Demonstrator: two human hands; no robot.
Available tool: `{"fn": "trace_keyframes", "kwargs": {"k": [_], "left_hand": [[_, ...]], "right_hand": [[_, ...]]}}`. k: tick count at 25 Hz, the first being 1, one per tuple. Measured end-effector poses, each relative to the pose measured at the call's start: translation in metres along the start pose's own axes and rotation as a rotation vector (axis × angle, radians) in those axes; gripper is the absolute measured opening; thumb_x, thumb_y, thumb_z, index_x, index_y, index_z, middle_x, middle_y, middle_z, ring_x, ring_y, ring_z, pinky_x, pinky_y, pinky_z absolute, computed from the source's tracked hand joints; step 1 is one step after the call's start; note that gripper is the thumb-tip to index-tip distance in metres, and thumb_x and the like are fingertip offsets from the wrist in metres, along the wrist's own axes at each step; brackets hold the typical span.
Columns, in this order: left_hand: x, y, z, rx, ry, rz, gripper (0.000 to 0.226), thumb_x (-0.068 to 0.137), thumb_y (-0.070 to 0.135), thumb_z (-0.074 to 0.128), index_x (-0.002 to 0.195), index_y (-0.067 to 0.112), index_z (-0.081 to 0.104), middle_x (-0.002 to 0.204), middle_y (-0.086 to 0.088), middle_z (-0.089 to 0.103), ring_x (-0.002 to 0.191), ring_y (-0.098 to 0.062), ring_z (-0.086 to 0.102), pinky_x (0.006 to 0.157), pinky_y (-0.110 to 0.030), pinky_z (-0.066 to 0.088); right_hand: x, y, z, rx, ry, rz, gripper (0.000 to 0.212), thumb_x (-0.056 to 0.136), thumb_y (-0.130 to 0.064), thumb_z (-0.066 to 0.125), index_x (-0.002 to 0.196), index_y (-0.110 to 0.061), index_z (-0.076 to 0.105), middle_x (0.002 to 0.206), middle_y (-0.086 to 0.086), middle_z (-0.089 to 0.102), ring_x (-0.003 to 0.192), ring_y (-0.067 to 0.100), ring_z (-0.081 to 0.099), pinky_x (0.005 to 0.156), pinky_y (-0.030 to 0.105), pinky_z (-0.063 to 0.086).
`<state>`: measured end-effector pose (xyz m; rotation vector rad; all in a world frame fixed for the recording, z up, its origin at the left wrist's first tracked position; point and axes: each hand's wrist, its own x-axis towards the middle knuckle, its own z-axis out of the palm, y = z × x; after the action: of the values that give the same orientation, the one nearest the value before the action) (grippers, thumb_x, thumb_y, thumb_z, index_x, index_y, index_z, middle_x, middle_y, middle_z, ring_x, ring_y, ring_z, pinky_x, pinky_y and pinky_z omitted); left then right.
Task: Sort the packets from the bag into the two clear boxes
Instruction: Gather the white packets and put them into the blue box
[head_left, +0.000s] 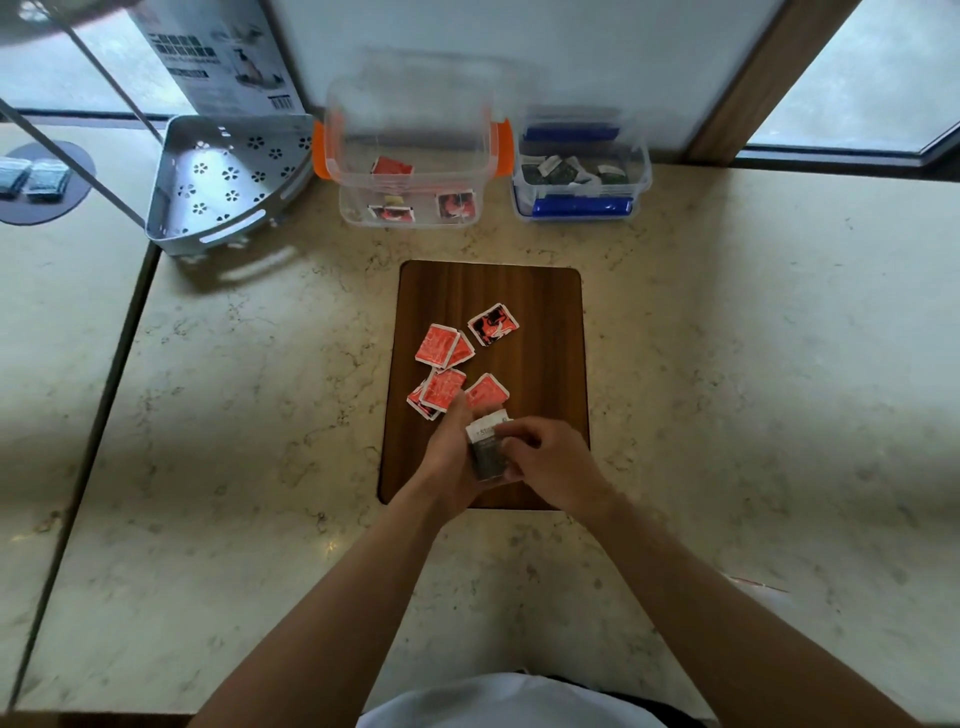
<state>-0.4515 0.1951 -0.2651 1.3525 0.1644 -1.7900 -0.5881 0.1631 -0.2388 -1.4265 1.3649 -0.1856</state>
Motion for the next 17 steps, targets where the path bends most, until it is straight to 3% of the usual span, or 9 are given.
{"fn": "trace_keyframes", "kwargs": {"k": [2, 5, 9, 13, 17], "left_hand": [[-0.003, -0.002, -0.003, 0.006, -0.015, 0.011, 0.06, 0.096, 0.065, 0.038, 0.126, 0.019, 0.063, 0.125, -0.02, 0.068, 0.112, -0.037, 0.068, 0.09, -0.055, 0.057], [-0.005, -0.006, -0.005, 0.01, -0.023, 0.025, 0.059, 0.095, 0.062, 0.045, 0.127, 0.015, 0.06, 0.122, -0.018, 0.071, 0.111, -0.036, 0.069, 0.096, -0.057, 0.054], [-0.005, -0.004, 0.001, -0.04, -0.008, 0.026, 0.054, 0.098, 0.057, 0.045, 0.125, 0.014, 0.063, 0.109, -0.015, 0.076, 0.098, -0.029, 0.073, 0.081, -0.042, 0.059], [0.0, 0.0, 0.014, -0.149, -0.013, 0.033, 0.042, 0.095, 0.033, 0.053, 0.127, 0.007, 0.061, 0.119, -0.018, 0.068, 0.107, -0.03, 0.066, 0.094, -0.043, 0.052], [0.017, 0.018, 0.028, 0.113, 0.008, 0.112, 0.035, 0.094, 0.023, 0.057, 0.126, 0.01, 0.06, 0.124, -0.017, 0.066, 0.111, -0.032, 0.065, 0.087, -0.044, 0.06]], "right_hand": [[-0.002, 0.002, -0.003, 0.015, 0.09, 0.0, 0.021, 0.098, -0.021, 0.057, 0.115, -0.018, 0.07, 0.112, -0.002, 0.07, 0.086, 0.009, 0.068, 0.055, 0.01, 0.051], [0.0, 0.008, -0.004, -0.083, 0.187, 0.025, 0.022, 0.095, -0.031, 0.062, 0.114, -0.021, 0.064, 0.108, -0.005, 0.066, 0.094, 0.009, 0.063, 0.066, 0.011, 0.049], [0.004, 0.02, 0.004, -0.108, 0.008, 0.031, 0.053, 0.081, -0.054, 0.069, 0.125, -0.026, 0.058, 0.117, -0.005, 0.061, 0.102, 0.012, 0.062, 0.083, 0.025, 0.057], [0.006, 0.015, 0.007, -0.036, 0.026, 0.026, 0.044, 0.089, -0.037, 0.068, 0.129, -0.024, 0.056, 0.114, -0.005, 0.064, 0.097, 0.013, 0.064, 0.079, 0.025, 0.056], [0.024, 0.0, -0.011, 0.162, 0.028, 0.094, 0.026, 0.096, -0.022, 0.062, 0.12, -0.027, 0.056, 0.11, -0.005, 0.067, 0.093, 0.015, 0.069, 0.085, 0.038, 0.061]]}}
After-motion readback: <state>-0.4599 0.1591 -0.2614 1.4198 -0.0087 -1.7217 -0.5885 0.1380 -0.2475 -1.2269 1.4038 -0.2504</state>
